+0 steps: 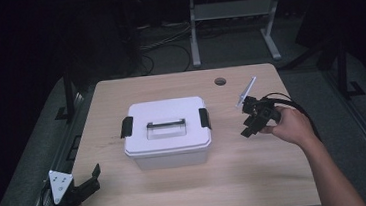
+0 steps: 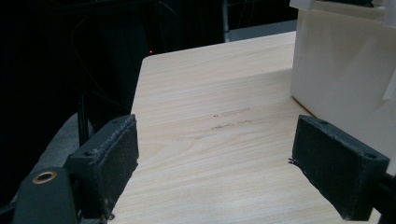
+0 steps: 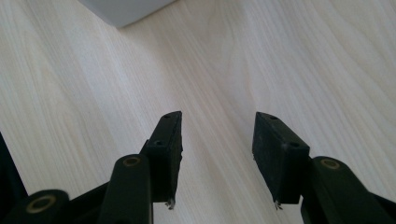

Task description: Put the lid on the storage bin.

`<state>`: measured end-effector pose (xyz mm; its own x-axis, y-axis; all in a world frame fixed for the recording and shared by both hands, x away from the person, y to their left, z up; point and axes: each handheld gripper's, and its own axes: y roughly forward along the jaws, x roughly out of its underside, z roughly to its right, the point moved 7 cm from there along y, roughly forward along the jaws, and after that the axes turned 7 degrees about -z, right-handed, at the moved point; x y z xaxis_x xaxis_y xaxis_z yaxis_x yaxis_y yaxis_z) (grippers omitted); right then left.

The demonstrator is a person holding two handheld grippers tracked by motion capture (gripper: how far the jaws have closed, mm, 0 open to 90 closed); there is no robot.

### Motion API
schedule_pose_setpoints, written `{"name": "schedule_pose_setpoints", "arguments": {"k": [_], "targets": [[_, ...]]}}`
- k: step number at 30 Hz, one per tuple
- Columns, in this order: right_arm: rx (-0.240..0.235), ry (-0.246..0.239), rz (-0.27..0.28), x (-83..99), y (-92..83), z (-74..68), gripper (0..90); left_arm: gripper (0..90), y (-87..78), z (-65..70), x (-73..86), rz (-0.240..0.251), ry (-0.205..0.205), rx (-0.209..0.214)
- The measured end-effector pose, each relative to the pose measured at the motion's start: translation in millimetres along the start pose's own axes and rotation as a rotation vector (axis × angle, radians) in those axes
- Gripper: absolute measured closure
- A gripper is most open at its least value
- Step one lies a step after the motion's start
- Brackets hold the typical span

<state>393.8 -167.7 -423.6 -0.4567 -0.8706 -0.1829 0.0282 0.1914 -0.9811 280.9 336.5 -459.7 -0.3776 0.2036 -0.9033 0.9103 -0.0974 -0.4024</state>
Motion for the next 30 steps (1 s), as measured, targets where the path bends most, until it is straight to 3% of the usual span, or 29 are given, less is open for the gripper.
{"name": "schedule_pose_setpoints", "arguments": {"k": [30], "targets": [[-0.042, 0.062, 0.01, 39.3, 25.8, 3.3, 51.9, 13.8, -1.6, 0.6, 0.2, 0.001, 0.003, -0.007]]}}
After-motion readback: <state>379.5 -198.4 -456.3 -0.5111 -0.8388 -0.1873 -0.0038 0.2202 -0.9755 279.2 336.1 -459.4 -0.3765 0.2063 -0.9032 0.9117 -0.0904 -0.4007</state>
